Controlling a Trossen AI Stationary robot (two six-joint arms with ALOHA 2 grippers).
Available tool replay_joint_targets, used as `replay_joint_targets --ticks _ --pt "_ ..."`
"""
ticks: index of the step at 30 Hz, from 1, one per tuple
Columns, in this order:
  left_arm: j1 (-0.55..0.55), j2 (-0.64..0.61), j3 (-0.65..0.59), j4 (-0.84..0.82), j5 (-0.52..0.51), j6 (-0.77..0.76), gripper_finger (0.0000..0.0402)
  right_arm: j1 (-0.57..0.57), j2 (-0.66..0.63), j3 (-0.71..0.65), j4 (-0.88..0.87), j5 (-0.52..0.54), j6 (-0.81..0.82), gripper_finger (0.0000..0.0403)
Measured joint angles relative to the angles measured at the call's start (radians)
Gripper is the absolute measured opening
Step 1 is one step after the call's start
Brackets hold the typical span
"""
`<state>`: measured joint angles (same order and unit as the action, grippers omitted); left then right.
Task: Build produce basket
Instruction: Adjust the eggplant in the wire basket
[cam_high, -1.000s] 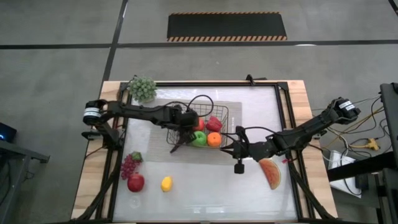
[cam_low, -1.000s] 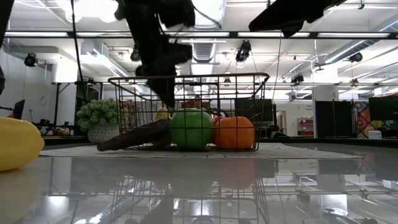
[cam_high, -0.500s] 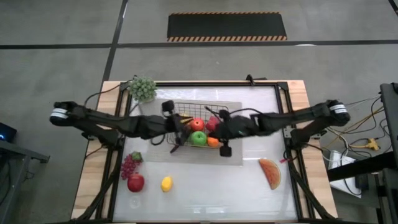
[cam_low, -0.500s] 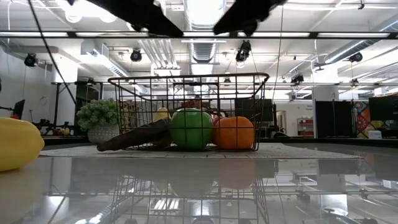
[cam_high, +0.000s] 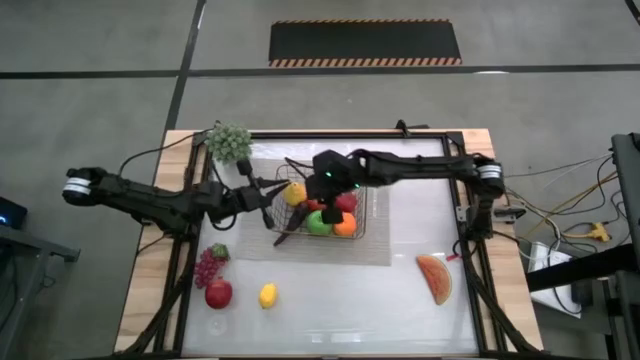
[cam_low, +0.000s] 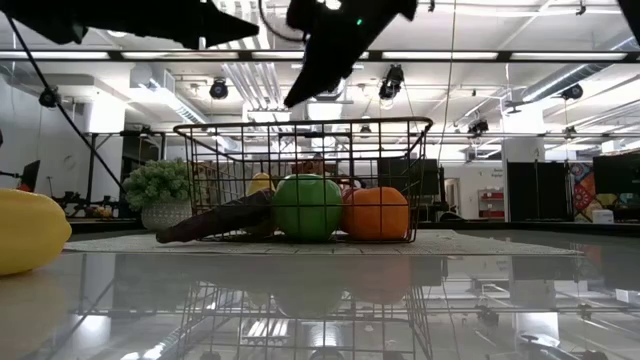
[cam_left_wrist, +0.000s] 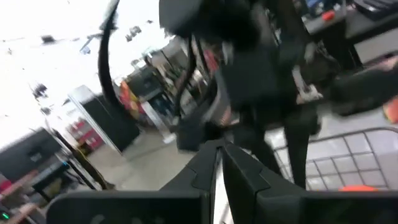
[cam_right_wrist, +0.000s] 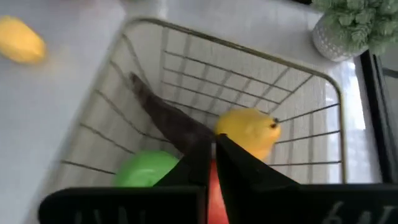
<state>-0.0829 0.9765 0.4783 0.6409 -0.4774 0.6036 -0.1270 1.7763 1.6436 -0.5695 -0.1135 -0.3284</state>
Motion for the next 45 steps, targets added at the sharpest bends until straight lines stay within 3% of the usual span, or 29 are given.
replay_joint_targets --ticks 5,10,16,21,26,33,40,45 --pt "0.009 -0.02 -0.015 0.035 -0.003 0.067 0.001 -0.024 0.096 0.103 -0.071 -0.001 -0.115 0.0062" --pt "0.031 -0.022 -0.031 0.032 -0.003 0.093 0.001 -0.024 0.18 0.169 -0.078 0.008 -0.214 0.0137" --pt "0.063 -0.022 -0.049 0.031 -0.004 0.086 0.001 -0.024 0.275 0.256 -0.137 0.009 -0.267 0.0229" --pt "0.065 -0.022 -0.056 0.03 -0.005 0.084 0.001 -0.024 0.341 0.317 -0.198 0.002 -0.289 0.0272" --pt "0.065 -0.022 -0.065 0.017 -0.014 0.083 0.001 -0.024 0.378 0.334 -0.225 -0.026 -0.303 0.0282" --pt "0.066 -0.021 -0.072 0.024 -0.014 0.083 0.001 -0.024 0.38 0.33 -0.218 -0.033 -0.3 0.026" --pt "0.067 -0.022 -0.072 0.038 -0.012 0.083 0.001 -0.032 0.375 0.328 -0.185 -0.196 -0.161 0.0235" --pt "0.07 -0.022 -0.072 0.031 -0.01 0.083 0.001 -0.033 0.38 0.328 -0.188 -0.208 -0.102 0.0226"
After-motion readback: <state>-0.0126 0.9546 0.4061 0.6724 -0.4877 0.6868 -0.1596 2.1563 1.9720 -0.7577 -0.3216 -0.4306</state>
